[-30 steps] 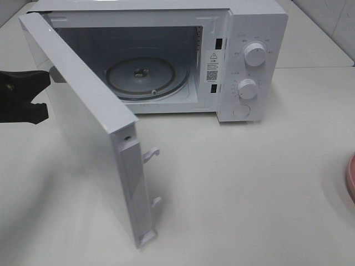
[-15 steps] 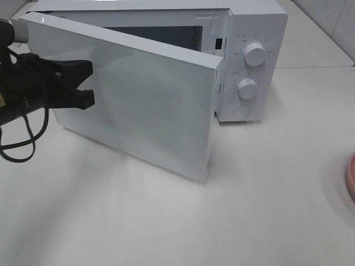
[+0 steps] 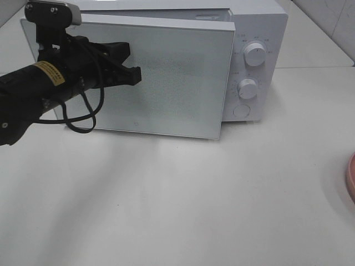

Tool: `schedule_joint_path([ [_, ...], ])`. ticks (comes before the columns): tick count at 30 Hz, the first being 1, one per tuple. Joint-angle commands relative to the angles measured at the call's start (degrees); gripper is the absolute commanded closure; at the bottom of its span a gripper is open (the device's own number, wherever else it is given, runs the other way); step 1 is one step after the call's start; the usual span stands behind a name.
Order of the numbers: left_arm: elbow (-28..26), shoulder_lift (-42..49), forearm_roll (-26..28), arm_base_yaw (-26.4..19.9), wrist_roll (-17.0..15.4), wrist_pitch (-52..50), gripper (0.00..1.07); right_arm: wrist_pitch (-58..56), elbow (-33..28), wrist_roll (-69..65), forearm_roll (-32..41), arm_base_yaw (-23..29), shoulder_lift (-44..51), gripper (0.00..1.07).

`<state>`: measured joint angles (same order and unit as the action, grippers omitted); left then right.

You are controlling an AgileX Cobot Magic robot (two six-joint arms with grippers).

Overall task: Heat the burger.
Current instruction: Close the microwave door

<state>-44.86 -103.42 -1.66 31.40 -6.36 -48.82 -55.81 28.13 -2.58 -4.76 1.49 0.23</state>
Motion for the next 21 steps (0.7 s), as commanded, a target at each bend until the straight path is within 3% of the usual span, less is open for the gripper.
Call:
schedule_joint_path([
  [1,-3.2,-1.8,2.3,1.4,0.3,1.0,1.07,0.7,-0.1,-0.2,0.1,-0.2,2.0,0.45],
  [15,-15.1,-9.3,6.5,4.1,2.5,6.2,1.07,0.7,-0.1,-0.2,0.1,-0.2,2.0,0.45],
  [21,-17.6,-10.8,8.9,4.1,3.3,8.7,1.07,0.7,-0.1,-0.2,0.1,-0.2,2.0,0.45],
])
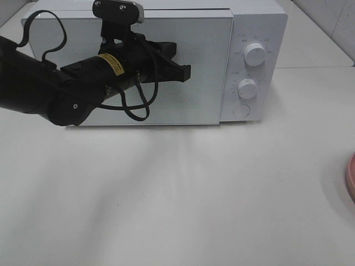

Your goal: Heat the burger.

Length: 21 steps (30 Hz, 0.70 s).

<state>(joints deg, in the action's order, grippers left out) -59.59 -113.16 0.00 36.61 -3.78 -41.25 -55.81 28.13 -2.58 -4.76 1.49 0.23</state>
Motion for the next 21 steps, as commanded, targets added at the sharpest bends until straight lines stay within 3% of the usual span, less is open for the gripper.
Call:
schedule_joint_path([
  [1,-4.3,-1.8,8.7,-1.1,2.8,1.9,1.07,0.7,-0.1,-0.2,0.1,-0.2,2.0,0.45],
  [2,-5.3,-2.0,10.7,-1.1,5.3,2.9,1.07,0.7,-0.1,-0.2,0.1,-0.2,2.0,0.45],
  [7,-6.0,-2.0,13.7,-1.1,8.9,2.9,1.07,0.7,-0.1,-0.2,0.1,-0.2,2.0,0.45],
  [19,-4.6,2.9,14.1,2.3,8.8,14.3,1.07,0.7,-0.1,-0.2,0.1,-0.2,2.0,0.45],
  [20,-3.6,4.8,14.1,3.3,8.6,18.3,1.04,0.7,-0.1,-0.2,0.1,-0.2,2.0,0.45],
  [21,-2.6,6.8,14.0,4.5,8.6,23.6,0.94,0.7,-0.1,-0.2,0.1,-0.2,2.0,0.45],
])
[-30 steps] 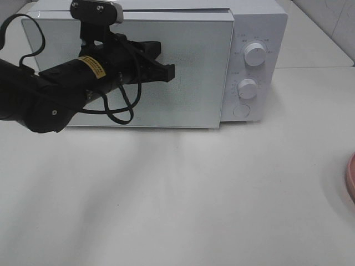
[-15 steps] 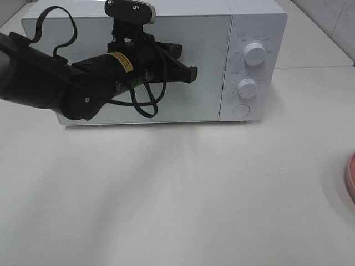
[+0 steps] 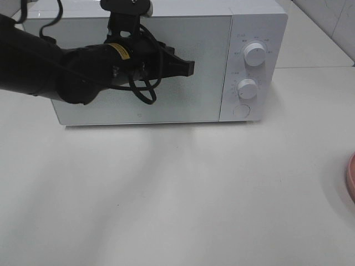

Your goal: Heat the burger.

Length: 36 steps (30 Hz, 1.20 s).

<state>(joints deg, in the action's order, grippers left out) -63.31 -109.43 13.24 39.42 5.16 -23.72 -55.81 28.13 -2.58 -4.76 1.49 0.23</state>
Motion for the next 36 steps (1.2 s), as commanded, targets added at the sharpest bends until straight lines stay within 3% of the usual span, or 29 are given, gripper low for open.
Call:
schedule_joint_path([
  [1,1.1,3.1,0.8,1.7,-0.3,6.1,0.94,0.7,-0.1,-0.2,0.1,-0.2,2.0,0.45],
  [2,1.5,4.2,0.8,2.2,-0.3,9.3,0.85,0.7,-0.1,-0.2,0.1,-0.2,2.0,0.45],
  [3,2.2,6.1,0.8,3.0,-0.3,15.7,0.56,0.7,-0.1,-0.2,0.1,-0.2,2.0,0.45],
  [4,2.2,6.1,0.8,3.0,-0.3,15.7,0.56,0.7,-0.1,-0.2,0.1,-0.2,2.0,0.45],
  [5,2.5,7.4,0.8,3.4,-0.3,20.6,0.23,0.7,-0.1,-0.2,0.1,-0.2,2.0,0.45],
  [6,2.5,7.4,0.8,3.4,-0.3,20.6,0.23,0.7,-0.1,-0.2,0.1,-0.2,2.0,0.45],
  [7,2.5,8.5,0.7,3.6,-0.3,27.3,0.10,0.7,-0.1,-0.2,0.1,-0.2,2.0,0.45],
  [8,2.5,8.5,0.7,3.6,-0.3,27.3,0.10,0.7,-0.1,-0.2,0.1,-0.2,2.0,0.45],
  [13,2.5,13.5,-0.5,3.6,-0.1,49.0,0.07,0.7,-0.1,-0.2,0.1,-0.2,2.0,0.45],
  [16,2.5,15.2,-0.6,3.6,-0.2,54.4,0.07,0.7,-0.1,-0.2,0.1,-0.2,2.0,0.45],
  [20,2.5,20.3,-0.7,3.6,-0.2,70.1,0.07,0.7,-0.1,-0.2,0.1,-0.2,2.0,0.45],
  [22,2.5,21.4,-1.1,3.6,-0.2,72.2,0.07,0.7,-0.1,-0.2,0.1,-0.2,2.0,0.45],
  [25,2.5,24.2,-2.9,3.6,-1.6,76.4,0.07,0.7,-0.1,-0.2,0.1,-0.2,2.0,0.45],
  [27,2.5,26.9,-6.8,2.8,-7.0,79.9,0.07,0.7,-0.1,-0.2,0.1,-0.2,2.0,0.45],
  [28,2.5,26.9,-6.8,2.8,-7.0,79.9,0.07,0.7,-0.1,-0.2,0.1,-0.2,2.0,0.45],
  [29,2.5,28.5,-8.5,0.7,-8.9,82.3,0.07,0.7,-0.1,-0.1,0.1,-0.2,2.0,0.45],
  [30,2.5,28.5,-8.5,0.7,-8.9,82.3,0.07,0.7,-0.1,-0.1,0.1,-0.2,2.0,0.45],
  [32,2.5,31.3,-10.4,-4.9,-8.7,85.4,0.07,0.7,-0.1,-0.1,0.1,-0.2,2.0,0.45],
  [33,2.5,31.3,-10.4,-4.9,-8.7,85.4,0.07,0.7,-0.1,-0.1,0.1,-0.2,2.0,0.45],
  [34,2.5,33.6,-10.7,-9.6,-6.8,86.8,0.07,0.7,-0.1,-0.1,0.1,-0.2,2.0,0.45],
  [36,2.5,34.7,-10.4,-11.6,-5.9,87.1,0.07,0.7,-0.1,-0.1,0.1,-0.2,2.0,0.45],
])
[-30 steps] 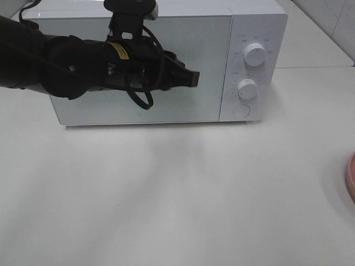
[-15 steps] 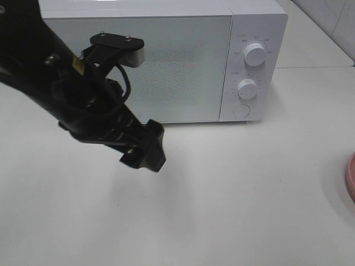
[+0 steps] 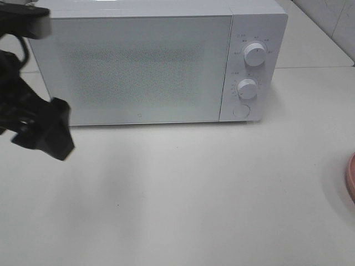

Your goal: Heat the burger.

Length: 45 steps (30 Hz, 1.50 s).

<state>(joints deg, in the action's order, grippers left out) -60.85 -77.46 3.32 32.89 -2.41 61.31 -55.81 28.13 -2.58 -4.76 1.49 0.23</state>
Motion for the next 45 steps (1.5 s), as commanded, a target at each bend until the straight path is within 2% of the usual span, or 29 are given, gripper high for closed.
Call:
schedule_joint_path([
  [1,0.1,5.0,0.5,-9.9,3.9,3.0,0.07,0.7,-0.1,-0.1,0.1,-0.2,2.0,0.45],
  [2,0.1,5.0,0.5,-9.9,3.9,3.0,0.07,0.7,-0.1,-0.1,0.1,-0.2,2.0,0.45],
  [3,0.1,7.3,1.8,-14.6,6.2,3.9,0.07,0.7,-0.1,-0.1,0.1,-0.2,2.0,0.45],
  [4,0.1,8.5,2.5,-17.1,7.2,4.4,0.07,0.7,-0.1,-0.1,0.1,-0.2,2.0,0.45],
  [5,0.1,8.5,2.5,-17.1,7.2,4.4,0.07,0.7,-0.1,-0.1,0.1,-0.2,2.0,0.45],
  [6,0.3,11.0,4.2,-21.0,7.5,4.9,0.07,0.7,-0.1,-0.1,0.1,-0.2,2.0,0.45],
  [8,0.8,12.4,4.8,-22.5,7.7,4.8,0.07,0.7,-0.1,-0.1,0.1,-0.2,2.0,0.45],
  [10,5.3,17.9,5.3,-25.4,8.5,4.6,0.07,0.7,-0.1,-0.2,0.1,-0.2,2.0,0.45],
  [11,5.3,17.9,5.3,-25.4,8.5,4.6,0.07,0.7,-0.1,-0.2,0.1,-0.2,2.0,0.45],
  [13,10.4,23.0,5.3,-25.6,8.5,4.5,0.07,0.7,-0.1,-0.2,0.1,-0.2,2.0,0.45],
  [14,10.4,23.0,5.3,-25.6,8.5,4.5,0.07,0.7,-0.1,-0.2,0.1,-0.2,2.0,0.45],
  [16,15.5,28.8,5.3,-25.6,8.3,3.7,0.07,0.7,-0.1,-0.2,0.1,-0.2,2.0,0.45],
  [19,17.0,30.5,5.3,-25.6,8.3,3.4,0.07,0.7,-0.1,-0.2,0.1,-0.2,2.0,0.45],
  [20,20.2,34.8,5.3,-25.6,8.3,3.2,0.07,0.7,-0.1,-0.2,0.1,-0.2,2.0,0.45],
  [22,21.7,36.7,5.3,-25.6,8.3,3.3,0.07,0.7,-0.1,-0.2,0.1,-0.2,2.0,0.45],
  [24,25.1,43.8,5.3,-25.6,8.3,3.4,0.07,0.7,-0.1,-0.2,0.1,-0.2,2.0,0.45],
  [25,25.1,43.8,5.3,-25.6,8.3,3.4,0.07,0.7,-0.1,-0.2,0.1,-0.2,2.0,0.45],
  [27,27.6,53.7,4.8,-25.6,8.3,4.2,0.07,0.7,-0.1,-0.2,0.1,-0.2,2.0,0.45],
  [29,28.0,55.9,4.8,-25.6,8.3,4.2,0.07,0.7,-0.1,-0.2,0.1,-0.2,2.0,0.45],
  [30,28.5,61.7,4.4,-25.6,8.3,4.1,0.07,0.7,-0.1,-0.2,0.1,-0.2,2.0,0.45],
  [33,28.9,64.5,4.2,-25.6,8.3,4.1,0.07,0.7,-0.1,-0.2,0.1,-0.2,2.0,0.45],
  [35,29.9,73.9,3.8,-25.6,8.8,2.8,0.07,0.7,-0.1,-0.2,0.1,-0.2,2.0,0.45],
  [38,31.3,79.4,2.7,-25.5,8.4,0.1,0.07,0.7,-0.1,-0.2,0.1,-0.2,2.0,0.45],
  [45,31.2,77.4,2.2,-25.5,8.3,0.1,0.07,0.7,-0.1,-0.2,0.0,-0.2,1.8,0.45],
])
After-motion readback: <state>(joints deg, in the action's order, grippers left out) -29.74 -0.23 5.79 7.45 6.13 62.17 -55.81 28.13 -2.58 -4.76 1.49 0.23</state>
